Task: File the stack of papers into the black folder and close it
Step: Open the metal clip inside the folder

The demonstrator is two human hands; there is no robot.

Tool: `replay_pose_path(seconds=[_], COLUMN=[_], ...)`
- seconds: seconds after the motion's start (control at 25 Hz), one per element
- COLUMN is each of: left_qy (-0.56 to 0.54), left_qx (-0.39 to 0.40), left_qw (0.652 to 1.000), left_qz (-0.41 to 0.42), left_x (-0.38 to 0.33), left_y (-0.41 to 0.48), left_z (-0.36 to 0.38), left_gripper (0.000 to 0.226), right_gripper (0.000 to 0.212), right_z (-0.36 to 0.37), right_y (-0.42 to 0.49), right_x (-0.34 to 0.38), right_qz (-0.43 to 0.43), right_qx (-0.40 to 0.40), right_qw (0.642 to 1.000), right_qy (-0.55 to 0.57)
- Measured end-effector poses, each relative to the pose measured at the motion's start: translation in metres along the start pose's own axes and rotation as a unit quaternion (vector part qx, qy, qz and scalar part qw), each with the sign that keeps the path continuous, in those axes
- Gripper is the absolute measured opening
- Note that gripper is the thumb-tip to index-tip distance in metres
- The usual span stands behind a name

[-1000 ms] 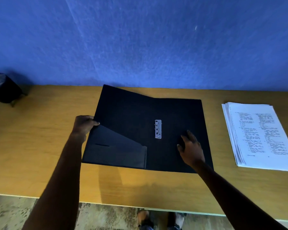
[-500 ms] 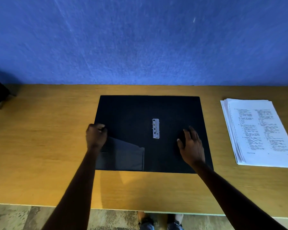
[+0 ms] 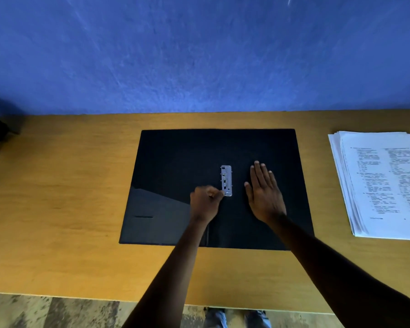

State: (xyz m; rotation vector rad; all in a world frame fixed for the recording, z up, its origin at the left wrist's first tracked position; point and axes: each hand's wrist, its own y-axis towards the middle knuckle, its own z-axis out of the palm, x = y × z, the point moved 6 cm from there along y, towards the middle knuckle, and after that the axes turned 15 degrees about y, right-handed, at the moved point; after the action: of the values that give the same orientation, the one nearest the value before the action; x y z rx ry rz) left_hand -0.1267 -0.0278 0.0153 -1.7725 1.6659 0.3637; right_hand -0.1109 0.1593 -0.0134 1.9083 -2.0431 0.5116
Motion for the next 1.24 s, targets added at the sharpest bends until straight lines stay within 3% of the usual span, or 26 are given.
replay_pose_path(seconds=[0.36,0.64,0.92,1.12,1.24], left_qy=[0.04,0.184,0.097,0.099,0.117], left_qx=[0.009,0.047,0.099,0.006,0.016], left_qw=[0.999,0.979,0.988,0.992,0.987], left_qz=[-0.018,-0.072,-0.071,-0.079,-0.107], left_x=[0.005,0.01,0.002,-0.022,-0.025], left_y=[0.013,0.021,0.027,0.046,0.07], left_z=[0.007,0.008,-0.003,-0.016,-0.018], left_gripper=[0.024,0.048,0.089,0.084,0.083], right_gripper=[0.06,0.059,0.059,0.058,0.058], right_z=[0.007,0.005,0.006,0.007,0.008], right_y=[-0.003,-0.002,-0.002,-0.001,-0.001], right_x=[-0.004,-0.003,-0.004,-0.003,-0.004], right_qz=[-0.006,-0.003,-0.001,-0.005,-0.009], right_qx=[-0.028,-0.038,-0.053,-0.058,-0.059], right_qw=[0.999,0.999,0.998,0.998,0.998], right_qy=[-0.03,-0.026,-0.022,-0.019,-0.019])
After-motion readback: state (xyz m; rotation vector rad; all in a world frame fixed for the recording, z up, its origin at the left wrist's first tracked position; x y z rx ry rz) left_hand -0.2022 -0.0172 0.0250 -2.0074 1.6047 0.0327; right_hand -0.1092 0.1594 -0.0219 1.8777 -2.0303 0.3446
